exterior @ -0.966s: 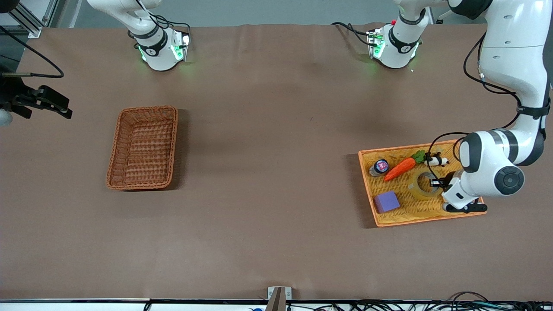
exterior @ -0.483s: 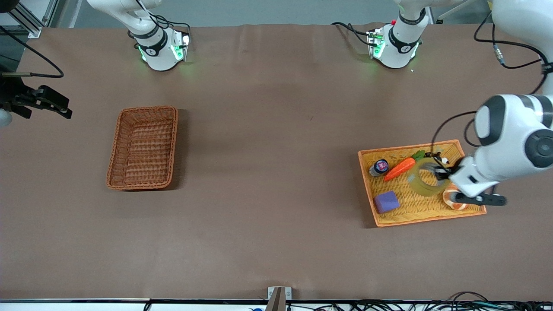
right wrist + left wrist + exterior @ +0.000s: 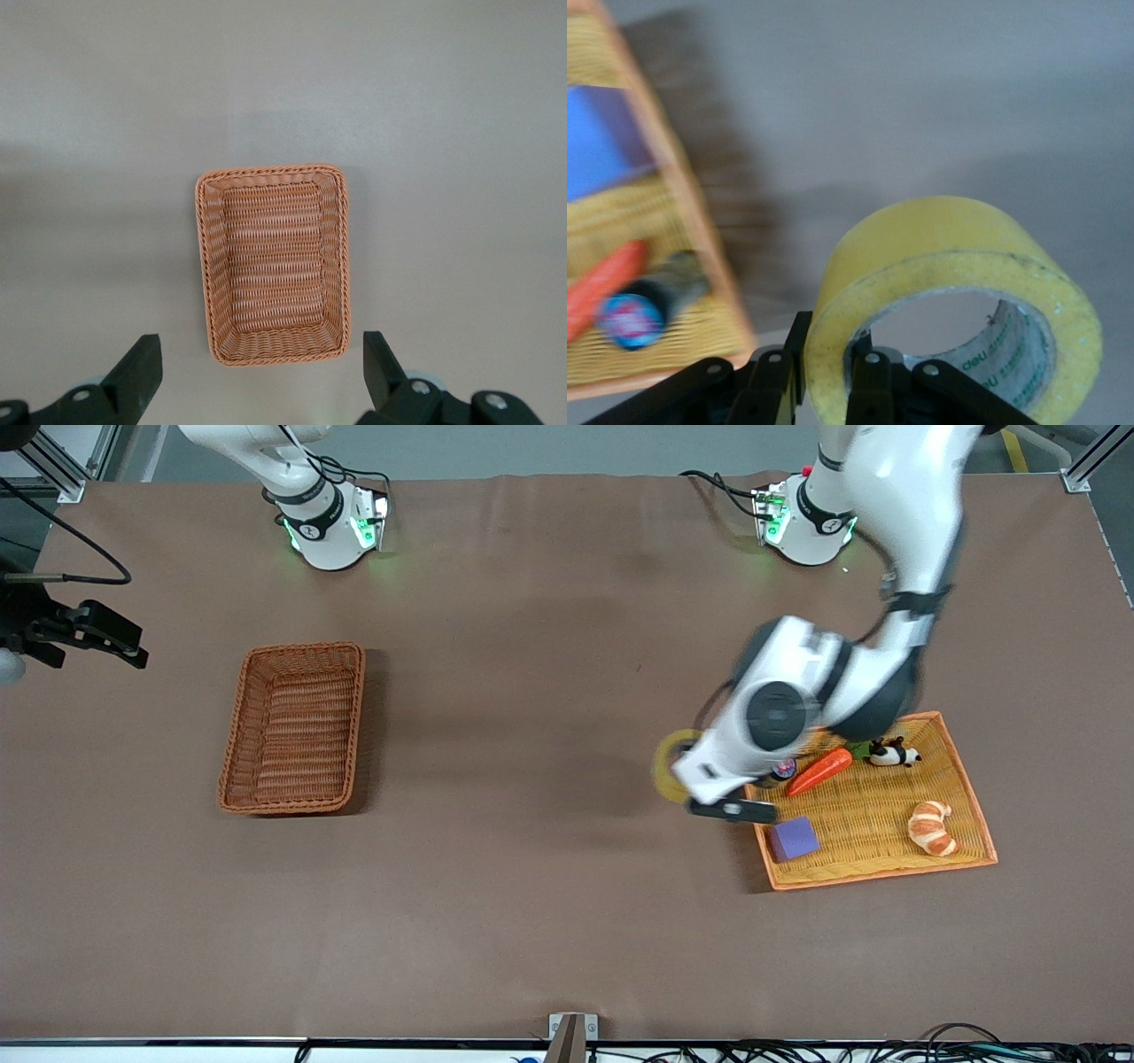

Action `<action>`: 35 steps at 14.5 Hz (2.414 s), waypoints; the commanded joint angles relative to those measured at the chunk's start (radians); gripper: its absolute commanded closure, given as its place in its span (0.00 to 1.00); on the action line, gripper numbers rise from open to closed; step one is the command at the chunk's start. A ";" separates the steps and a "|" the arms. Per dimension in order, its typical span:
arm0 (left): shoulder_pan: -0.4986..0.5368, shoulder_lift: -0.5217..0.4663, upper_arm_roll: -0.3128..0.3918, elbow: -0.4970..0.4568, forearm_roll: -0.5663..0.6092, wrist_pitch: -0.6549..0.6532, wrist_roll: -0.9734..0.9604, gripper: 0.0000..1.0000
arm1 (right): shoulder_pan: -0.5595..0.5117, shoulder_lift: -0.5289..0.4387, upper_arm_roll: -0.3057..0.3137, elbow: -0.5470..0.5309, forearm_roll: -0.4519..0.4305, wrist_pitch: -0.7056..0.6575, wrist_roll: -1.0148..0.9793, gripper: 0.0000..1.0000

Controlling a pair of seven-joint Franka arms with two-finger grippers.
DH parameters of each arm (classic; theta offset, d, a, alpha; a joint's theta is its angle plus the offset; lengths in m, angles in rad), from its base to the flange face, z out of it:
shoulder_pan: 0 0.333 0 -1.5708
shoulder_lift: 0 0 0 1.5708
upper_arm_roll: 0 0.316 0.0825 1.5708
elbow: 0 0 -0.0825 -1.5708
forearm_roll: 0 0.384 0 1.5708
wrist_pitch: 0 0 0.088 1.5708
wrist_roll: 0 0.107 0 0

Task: Move tape to another basket
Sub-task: 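Lift the tape roll and carry it toward the table middle, then set the tape down mid-table while the right gripper reaches toward it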

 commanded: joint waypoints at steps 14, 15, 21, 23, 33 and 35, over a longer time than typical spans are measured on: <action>-0.273 0.380 -0.029 0.290 -0.370 0.316 -0.143 0.79 | 0.072 0.034 0.008 -0.199 -0.014 0.235 -0.003 0.00; -0.273 0.380 -0.027 0.287 -0.370 0.317 -0.145 0.71 | 0.084 0.057 0.011 -0.201 -0.014 0.248 0.003 0.00; -0.225 0.291 -0.021 0.264 -0.359 0.262 -0.151 0.39 | 0.098 0.180 0.129 -0.204 -0.014 0.332 0.080 0.00; -0.161 0.222 -0.019 0.251 -0.359 0.198 -0.143 0.23 | 0.107 0.215 0.181 -0.207 -0.014 0.360 0.144 0.00; 0.146 -0.281 -0.019 0.009 -0.094 -0.046 -0.115 0.00 | 0.307 0.470 0.240 -0.297 -0.081 0.685 0.479 0.00; 0.186 -0.356 -0.018 -0.037 -0.090 -0.075 -0.074 0.00 | 0.326 0.510 0.240 -0.320 -0.083 0.737 0.479 0.00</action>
